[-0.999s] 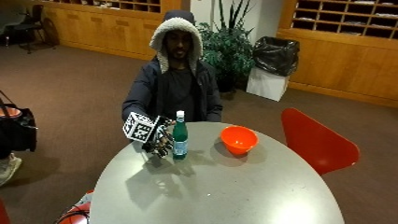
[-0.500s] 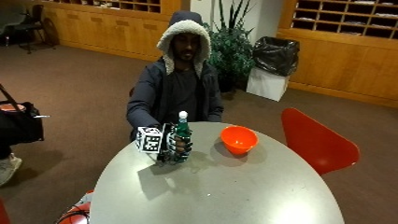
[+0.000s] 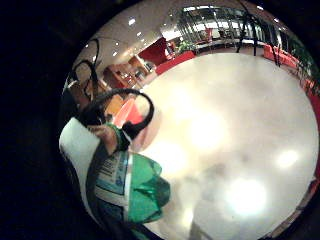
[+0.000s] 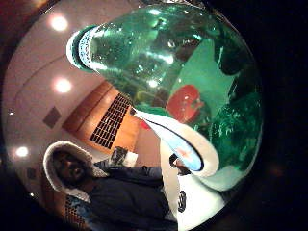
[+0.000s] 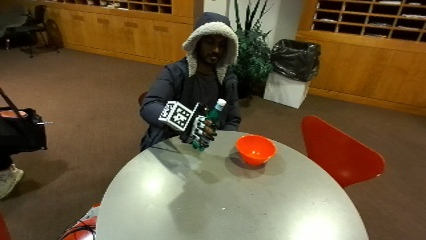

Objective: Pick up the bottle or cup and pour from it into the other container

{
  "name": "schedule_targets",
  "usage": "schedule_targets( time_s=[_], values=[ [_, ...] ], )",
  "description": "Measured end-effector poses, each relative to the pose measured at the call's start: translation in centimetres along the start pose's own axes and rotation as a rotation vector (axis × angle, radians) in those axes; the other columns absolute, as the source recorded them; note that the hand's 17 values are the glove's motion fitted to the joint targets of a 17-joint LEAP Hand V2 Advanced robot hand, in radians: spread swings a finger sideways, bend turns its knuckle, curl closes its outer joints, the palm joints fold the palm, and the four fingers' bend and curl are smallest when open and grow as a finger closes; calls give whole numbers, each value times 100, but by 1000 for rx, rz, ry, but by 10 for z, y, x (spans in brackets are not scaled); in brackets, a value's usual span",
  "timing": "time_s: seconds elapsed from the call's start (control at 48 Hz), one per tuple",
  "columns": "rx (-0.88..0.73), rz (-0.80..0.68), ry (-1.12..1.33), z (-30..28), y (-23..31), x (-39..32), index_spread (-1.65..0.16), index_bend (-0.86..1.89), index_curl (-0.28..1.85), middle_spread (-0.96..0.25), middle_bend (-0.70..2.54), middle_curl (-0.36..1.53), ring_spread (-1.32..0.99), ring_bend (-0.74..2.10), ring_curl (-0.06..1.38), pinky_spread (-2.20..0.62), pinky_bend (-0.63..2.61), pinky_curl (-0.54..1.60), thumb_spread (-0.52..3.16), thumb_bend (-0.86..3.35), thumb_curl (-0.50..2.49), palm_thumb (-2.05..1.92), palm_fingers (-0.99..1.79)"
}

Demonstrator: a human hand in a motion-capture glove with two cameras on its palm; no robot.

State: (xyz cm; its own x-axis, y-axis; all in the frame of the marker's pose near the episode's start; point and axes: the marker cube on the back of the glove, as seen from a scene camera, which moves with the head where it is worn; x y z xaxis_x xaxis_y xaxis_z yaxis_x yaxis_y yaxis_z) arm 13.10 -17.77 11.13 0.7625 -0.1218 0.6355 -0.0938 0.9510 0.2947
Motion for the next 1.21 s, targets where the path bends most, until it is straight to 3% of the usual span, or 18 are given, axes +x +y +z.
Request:
schedule_targets(
  time_s=[0.229,0.624,0.833,1.207],
  values=[
    [-212,31,384,24,-22,-45,-26,10,25,-19,37,49,-16,66,45,-4,49,37,39,-4,64,98,113],
    [-603,8,1062,78,-60,-63,-29,10,25,-18,36,50,-15,63,44,-3,49,37,39,-4,67,98,110],
    [-671,-32,1186,104,-65,-60,-30,10,25,-19,35,50,-15,61,44,-4,49,37,39,-4,68,98,110],
    [-682,3,1195,109,-65,-58,-31,9,24,-19,34,50,-15,61,45,-4,49,37,39,-4,69,98,110]
  ],
)
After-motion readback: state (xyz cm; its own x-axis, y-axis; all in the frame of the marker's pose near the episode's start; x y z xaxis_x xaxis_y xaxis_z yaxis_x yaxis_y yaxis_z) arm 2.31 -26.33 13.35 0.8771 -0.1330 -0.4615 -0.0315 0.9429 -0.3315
